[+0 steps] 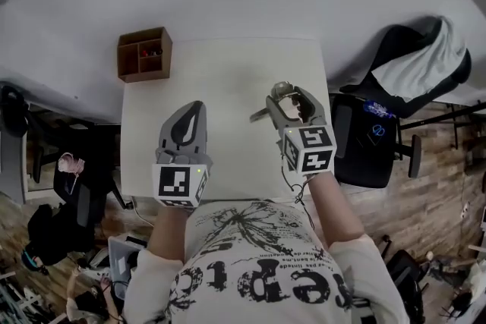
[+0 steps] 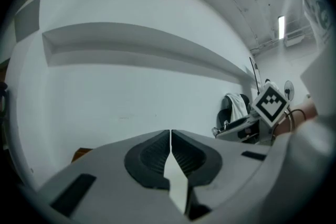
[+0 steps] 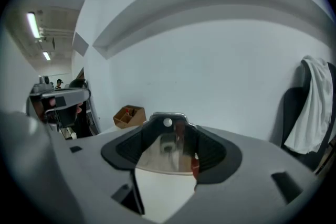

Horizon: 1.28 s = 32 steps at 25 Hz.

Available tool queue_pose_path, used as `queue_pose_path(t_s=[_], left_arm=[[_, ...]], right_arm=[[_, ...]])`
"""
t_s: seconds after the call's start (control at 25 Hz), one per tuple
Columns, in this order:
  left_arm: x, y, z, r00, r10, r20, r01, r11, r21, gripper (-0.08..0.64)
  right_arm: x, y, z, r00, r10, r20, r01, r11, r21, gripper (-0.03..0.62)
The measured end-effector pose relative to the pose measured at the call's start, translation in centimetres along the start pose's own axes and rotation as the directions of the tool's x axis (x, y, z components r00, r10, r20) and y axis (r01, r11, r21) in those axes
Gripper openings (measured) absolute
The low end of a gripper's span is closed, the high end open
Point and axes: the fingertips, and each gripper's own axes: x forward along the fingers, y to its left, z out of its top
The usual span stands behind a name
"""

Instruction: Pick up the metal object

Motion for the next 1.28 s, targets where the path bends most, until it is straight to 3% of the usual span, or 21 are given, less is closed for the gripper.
queue_pose_path(t_s=[0.32,0.6,1.28], left_arm=[[-2.0,-1.8,5.0,0.994,0.041,0.101,-0.047,0.998,0.052,0.012],[-2.8,-3.3,6.8,0.99,0.051,0.133,-0.061,0.996,0.07,0.012],[-3.2,-4.7,7.2,0.99,0.036,0.138,-0.048,0.995,0.085,0.012]], right_arm=[[-7.4,0.5,8.2,0.97,0.041,0.238,-0.019,0.995,-0.094,0.282],[-12.1,0.4,11.3,0.907,0.054,0.417,0.012,0.988,-0.154,0.282],[-12.7,0.9,10.9,0.894,0.072,0.443,0.002,0.986,-0.166,0.281]])
